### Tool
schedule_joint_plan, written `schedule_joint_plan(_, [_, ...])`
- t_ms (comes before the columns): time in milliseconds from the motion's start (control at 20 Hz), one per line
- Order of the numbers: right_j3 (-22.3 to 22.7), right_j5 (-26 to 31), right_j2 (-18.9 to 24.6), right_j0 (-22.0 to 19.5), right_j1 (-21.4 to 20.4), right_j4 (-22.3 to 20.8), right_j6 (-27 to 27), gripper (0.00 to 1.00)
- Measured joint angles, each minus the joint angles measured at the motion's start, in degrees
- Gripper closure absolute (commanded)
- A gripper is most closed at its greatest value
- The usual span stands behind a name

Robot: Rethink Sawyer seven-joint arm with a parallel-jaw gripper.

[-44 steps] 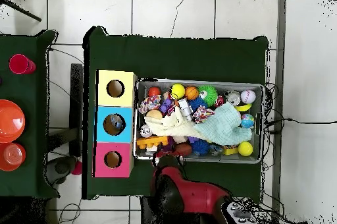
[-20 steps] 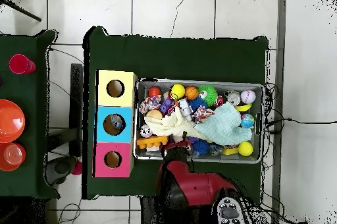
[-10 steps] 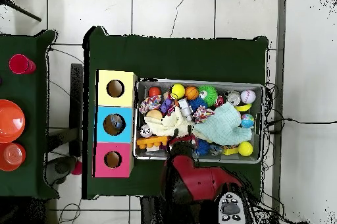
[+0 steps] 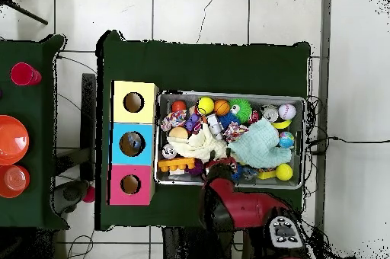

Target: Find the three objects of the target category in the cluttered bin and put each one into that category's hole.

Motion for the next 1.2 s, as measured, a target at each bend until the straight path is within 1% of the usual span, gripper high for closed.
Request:
schedule_joint_plan(100, [0.1, 0.0, 2.5, -3.1, -0.2, 0.0, 0.0, 0.00])
schedule_joint_plan(150, [0.3, 0.4, 4.9, -5.9, -0.4, 0.0, 0.0, 0.00])
schedule_joint_plan(350, [1.2, 2.0, 9.3, -10.9, -0.8, 0.0, 0.0, 0.00])
schedule_joint_plan(450, [1.7, 2.8, 10.8, -12.3, -1.0, 0.0, 0.0, 0.00])
schedule_joint_plan(500, [2.8, 4.3, 13.1, -14.5, -1.5, 0.3, 0.0, 0.00])
schedule_joint_plan(650, [3.8, 5.5, 14.8, -15.9, -1.8, 0.8, 0.0, 0.00])
schedule_joint_plan(700, [4.5, 6.3, 16.0, -16.6, -2.0, 1.3, 0.0, 0.00])
schedule_joint_plan(1100, [6.3, 8.1, 18.4, -17.1, -2.5, 2.6, 0.0, 0.00])
schedule_joint_plan(1150, [6.4, 8.1, 18.4, -17.1, -2.7, 2.6, 0.0, 1.00])
schedule_joint_plan(1200, [6.4, 8.1, 18.4, -17.1, -2.7, 2.6, 0.0, 1.00])
